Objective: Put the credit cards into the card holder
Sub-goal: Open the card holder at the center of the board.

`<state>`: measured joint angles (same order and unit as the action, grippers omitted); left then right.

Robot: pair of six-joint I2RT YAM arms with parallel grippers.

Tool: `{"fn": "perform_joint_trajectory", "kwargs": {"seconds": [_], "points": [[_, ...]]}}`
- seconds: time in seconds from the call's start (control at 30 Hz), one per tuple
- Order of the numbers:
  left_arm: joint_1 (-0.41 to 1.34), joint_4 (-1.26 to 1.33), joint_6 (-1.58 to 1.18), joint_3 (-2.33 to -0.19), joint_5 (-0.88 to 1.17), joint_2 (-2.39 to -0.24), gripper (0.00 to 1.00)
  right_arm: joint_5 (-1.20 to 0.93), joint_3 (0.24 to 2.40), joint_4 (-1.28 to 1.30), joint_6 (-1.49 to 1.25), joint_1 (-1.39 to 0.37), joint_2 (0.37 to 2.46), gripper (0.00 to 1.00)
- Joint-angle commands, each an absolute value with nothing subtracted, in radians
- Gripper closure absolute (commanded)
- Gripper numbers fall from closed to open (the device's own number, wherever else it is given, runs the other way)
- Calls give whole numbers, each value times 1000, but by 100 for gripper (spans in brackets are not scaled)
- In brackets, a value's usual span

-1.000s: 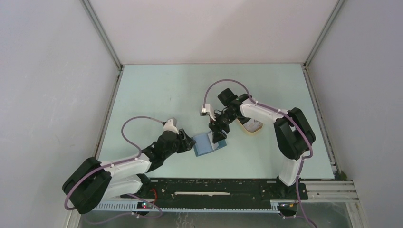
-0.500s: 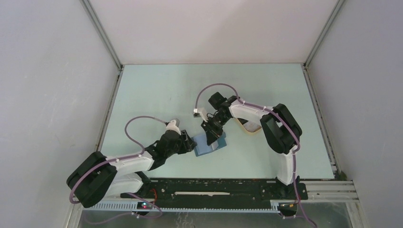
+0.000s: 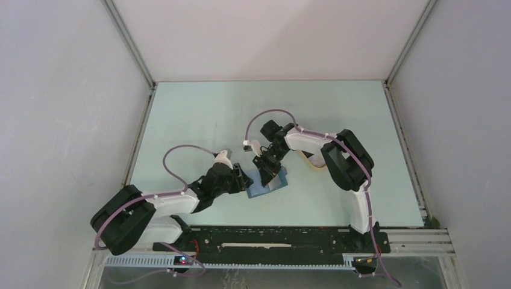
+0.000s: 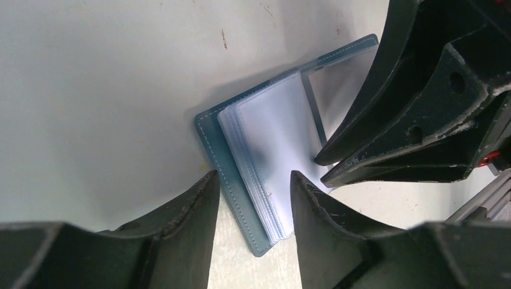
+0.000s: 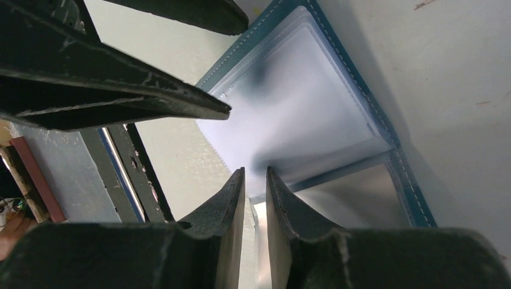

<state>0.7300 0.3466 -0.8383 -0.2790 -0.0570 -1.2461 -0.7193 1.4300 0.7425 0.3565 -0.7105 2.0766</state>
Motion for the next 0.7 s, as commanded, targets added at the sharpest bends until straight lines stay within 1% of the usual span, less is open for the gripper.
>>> {"fn": "perform_joint_trajectory", "kwargs": {"seconds": [0.0,0.23,0.37,0.47,0.67], "points": [[739,341,-842,-323,-41,-1277,50,-768,1473,761,343,-723,2095,73],[741,328,-836,-322,-55,-1277,56,-770,1479,778,361,-692,2085,72],[742,296,-819,-332,-69,-1259,57,-787,1480,800,404,-672,2043,69],[740,264,-805,-337,-87,-1227,57,-788,1480,812,433,-660,2015,63],[741,216,-771,-349,-107,-1133,57,-843,1479,852,517,-649,1966,60]]}}
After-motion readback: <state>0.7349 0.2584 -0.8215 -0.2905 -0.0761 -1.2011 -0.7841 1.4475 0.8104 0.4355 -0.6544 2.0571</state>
